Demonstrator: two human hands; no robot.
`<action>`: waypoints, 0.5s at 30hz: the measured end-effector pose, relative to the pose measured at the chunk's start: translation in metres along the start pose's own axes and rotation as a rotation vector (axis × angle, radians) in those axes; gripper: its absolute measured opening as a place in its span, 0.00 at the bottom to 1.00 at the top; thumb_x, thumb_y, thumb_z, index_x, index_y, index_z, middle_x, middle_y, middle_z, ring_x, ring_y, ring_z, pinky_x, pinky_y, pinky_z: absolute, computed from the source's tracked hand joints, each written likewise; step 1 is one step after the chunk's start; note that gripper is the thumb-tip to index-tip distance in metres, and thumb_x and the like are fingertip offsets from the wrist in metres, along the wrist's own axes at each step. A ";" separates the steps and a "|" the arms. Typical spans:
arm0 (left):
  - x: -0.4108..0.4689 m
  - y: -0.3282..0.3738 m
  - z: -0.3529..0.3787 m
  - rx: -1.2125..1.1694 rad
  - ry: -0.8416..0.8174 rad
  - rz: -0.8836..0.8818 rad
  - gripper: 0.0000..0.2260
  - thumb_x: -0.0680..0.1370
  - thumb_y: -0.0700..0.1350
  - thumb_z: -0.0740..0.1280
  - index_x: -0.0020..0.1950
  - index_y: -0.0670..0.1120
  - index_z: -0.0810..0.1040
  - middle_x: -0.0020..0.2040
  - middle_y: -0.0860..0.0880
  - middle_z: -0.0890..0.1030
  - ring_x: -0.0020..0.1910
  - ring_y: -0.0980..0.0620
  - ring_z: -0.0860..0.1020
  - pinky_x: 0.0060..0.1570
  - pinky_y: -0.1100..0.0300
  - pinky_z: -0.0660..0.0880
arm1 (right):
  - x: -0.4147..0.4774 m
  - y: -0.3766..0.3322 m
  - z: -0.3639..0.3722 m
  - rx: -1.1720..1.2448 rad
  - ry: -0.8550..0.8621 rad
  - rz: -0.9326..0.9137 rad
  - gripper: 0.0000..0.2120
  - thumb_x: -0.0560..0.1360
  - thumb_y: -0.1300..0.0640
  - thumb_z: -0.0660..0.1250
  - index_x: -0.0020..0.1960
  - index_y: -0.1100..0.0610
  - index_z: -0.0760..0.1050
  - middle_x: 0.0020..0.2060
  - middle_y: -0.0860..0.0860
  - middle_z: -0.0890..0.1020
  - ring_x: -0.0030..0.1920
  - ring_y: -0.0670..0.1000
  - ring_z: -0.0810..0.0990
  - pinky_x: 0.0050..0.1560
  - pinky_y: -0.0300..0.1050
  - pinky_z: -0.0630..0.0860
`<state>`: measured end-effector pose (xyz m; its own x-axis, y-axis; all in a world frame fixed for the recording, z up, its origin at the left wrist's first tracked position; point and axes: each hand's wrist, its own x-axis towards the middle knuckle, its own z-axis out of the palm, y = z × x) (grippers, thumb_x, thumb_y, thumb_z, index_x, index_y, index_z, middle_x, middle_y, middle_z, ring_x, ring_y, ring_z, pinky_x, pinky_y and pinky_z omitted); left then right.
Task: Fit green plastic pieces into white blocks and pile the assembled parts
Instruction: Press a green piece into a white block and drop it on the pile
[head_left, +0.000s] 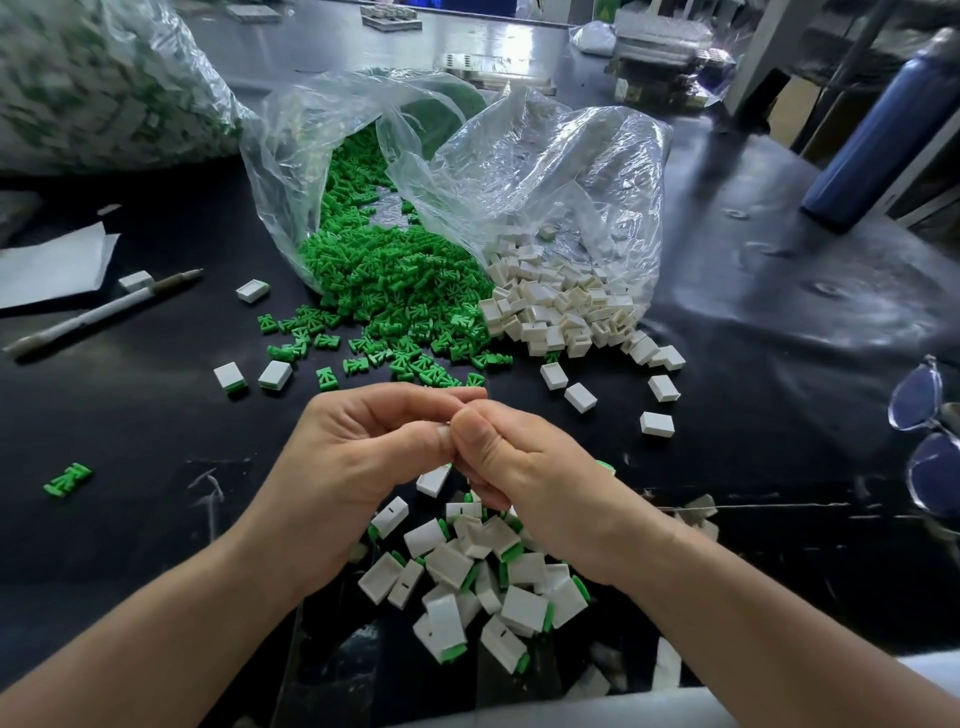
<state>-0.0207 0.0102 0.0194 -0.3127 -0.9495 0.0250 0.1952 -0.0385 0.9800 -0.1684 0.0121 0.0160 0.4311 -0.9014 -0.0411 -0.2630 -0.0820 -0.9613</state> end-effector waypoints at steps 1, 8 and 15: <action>0.000 0.000 0.000 -0.002 0.005 -0.003 0.10 0.59 0.47 0.71 0.37 0.46 0.85 0.48 0.46 0.85 0.45 0.50 0.83 0.41 0.65 0.77 | 0.000 0.000 0.000 0.001 0.002 -0.001 0.11 0.72 0.41 0.50 0.35 0.44 0.66 0.26 0.29 0.72 0.30 0.32 0.70 0.36 0.34 0.62; 0.000 -0.002 0.000 -0.028 0.018 -0.013 0.09 0.59 0.46 0.71 0.37 0.45 0.85 0.49 0.46 0.84 0.47 0.49 0.83 0.42 0.64 0.77 | -0.001 -0.003 0.001 -0.040 0.015 0.003 0.13 0.76 0.44 0.51 0.36 0.44 0.66 0.25 0.30 0.72 0.30 0.33 0.70 0.34 0.31 0.64; 0.000 -0.003 0.001 -0.023 0.044 -0.032 0.06 0.60 0.37 0.71 0.36 0.44 0.84 0.48 0.45 0.84 0.46 0.49 0.83 0.41 0.64 0.78 | -0.001 -0.002 0.002 -0.079 0.021 0.021 0.14 0.80 0.49 0.52 0.36 0.45 0.67 0.26 0.29 0.72 0.30 0.32 0.70 0.34 0.31 0.63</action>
<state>-0.0218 0.0108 0.0169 -0.2779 -0.9605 -0.0153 0.2074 -0.0755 0.9753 -0.1669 0.0139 0.0176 0.4071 -0.9118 -0.0547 -0.3397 -0.0955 -0.9357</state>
